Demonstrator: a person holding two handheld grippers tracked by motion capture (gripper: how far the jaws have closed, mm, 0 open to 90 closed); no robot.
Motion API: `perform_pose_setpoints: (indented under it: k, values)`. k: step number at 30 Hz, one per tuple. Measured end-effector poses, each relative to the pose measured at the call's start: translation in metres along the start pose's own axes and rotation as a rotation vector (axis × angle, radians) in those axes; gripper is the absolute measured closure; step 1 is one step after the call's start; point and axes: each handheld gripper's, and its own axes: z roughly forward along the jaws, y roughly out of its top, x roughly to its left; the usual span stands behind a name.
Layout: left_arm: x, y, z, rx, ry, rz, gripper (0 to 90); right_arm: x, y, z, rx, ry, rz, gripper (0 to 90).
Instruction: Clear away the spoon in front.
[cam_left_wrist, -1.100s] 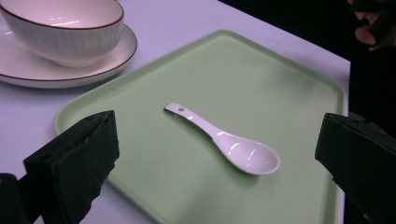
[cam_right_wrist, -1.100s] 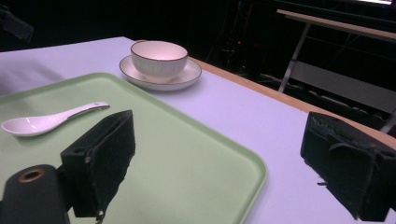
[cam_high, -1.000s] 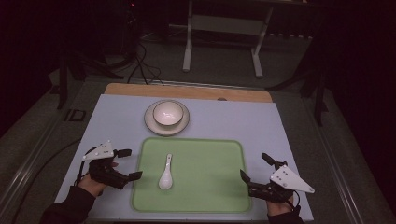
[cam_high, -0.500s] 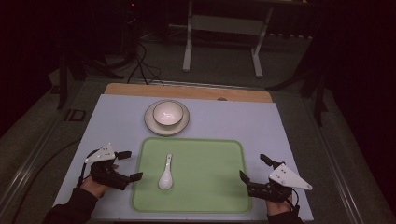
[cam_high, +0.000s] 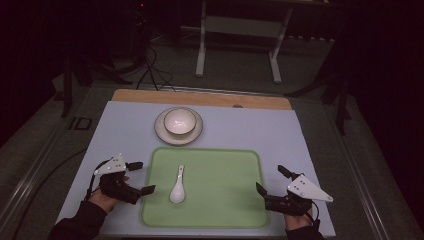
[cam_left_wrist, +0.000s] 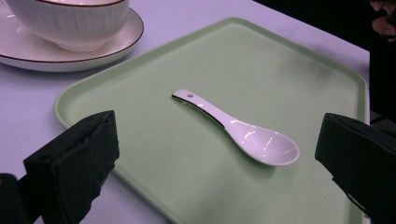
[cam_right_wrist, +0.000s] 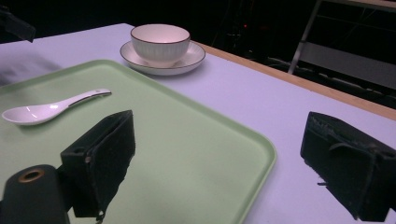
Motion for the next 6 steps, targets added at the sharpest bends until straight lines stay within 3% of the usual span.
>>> perform_pose_setpoints:
  k: [6]
  values:
    - [0.0014, -0.0010, 0.0021, 0.006, -0.005, -0.009, 0.0, -0.0003, -0.0002, 0.0005, 0.002, 0.000, 0.000, 10.1]
